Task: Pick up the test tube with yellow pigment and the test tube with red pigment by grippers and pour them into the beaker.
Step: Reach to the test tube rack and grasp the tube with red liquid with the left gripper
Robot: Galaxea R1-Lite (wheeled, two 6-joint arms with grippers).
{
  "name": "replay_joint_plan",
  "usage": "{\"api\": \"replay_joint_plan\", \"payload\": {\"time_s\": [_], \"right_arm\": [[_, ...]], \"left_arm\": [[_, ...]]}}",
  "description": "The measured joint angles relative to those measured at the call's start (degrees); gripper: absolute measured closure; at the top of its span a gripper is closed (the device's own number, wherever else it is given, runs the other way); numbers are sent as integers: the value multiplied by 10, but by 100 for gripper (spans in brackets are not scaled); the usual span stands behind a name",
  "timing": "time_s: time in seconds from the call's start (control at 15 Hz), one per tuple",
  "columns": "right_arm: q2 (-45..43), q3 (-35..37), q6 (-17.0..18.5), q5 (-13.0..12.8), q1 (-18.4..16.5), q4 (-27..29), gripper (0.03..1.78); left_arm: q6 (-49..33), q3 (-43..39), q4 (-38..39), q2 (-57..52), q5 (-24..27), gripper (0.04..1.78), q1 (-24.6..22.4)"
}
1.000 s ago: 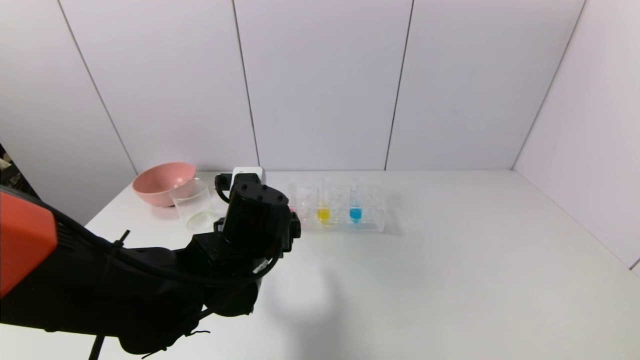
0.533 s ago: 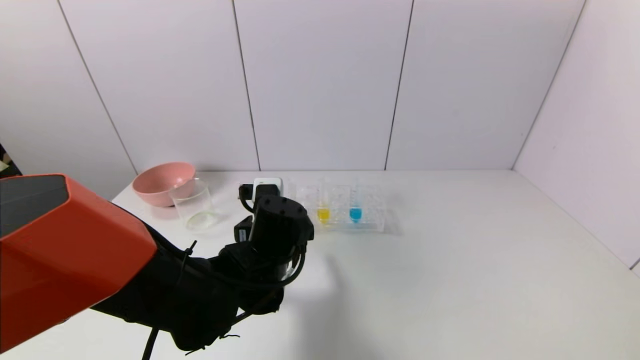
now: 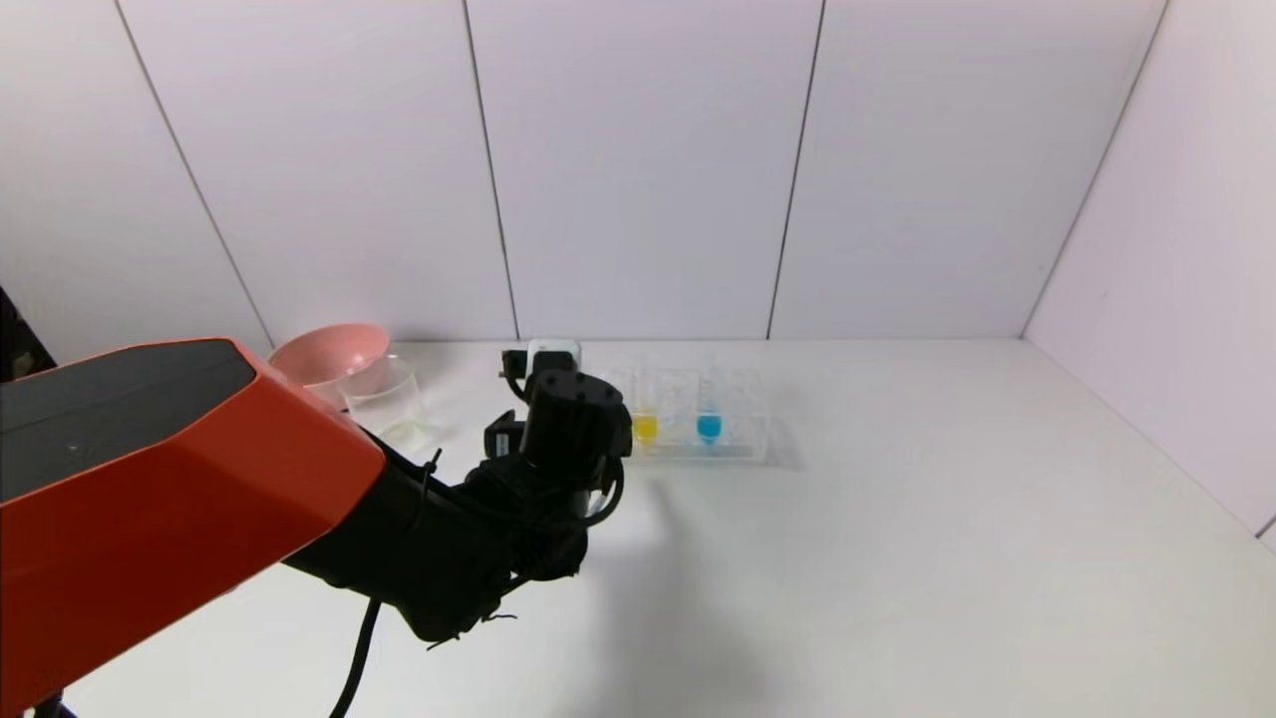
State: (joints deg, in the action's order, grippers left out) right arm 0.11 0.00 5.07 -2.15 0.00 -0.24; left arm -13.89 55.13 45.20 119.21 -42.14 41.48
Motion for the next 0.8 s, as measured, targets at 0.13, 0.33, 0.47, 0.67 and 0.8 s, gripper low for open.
{"api": "replay_joint_plan", "payload": {"time_s": [0.13, 0.33, 0.47, 0.67, 0.8], "right_arm": [[0, 0, 0, 0, 0, 0, 10], [0, 0, 0, 0, 0, 0, 10], [0, 0, 0, 0, 0, 0, 10], [0, 0, 0, 0, 0, 0, 10], [0, 0, 0, 0, 0, 0, 10]], "left_arm": [[6, 14, 0, 13, 12, 5, -10], [24, 23, 42, 30, 42, 5, -21], [61, 25, 97, 45, 47, 5, -29], [98, 30, 156, 68, 53, 5, -39], [99, 32, 157, 75, 53, 5, -40]]}}
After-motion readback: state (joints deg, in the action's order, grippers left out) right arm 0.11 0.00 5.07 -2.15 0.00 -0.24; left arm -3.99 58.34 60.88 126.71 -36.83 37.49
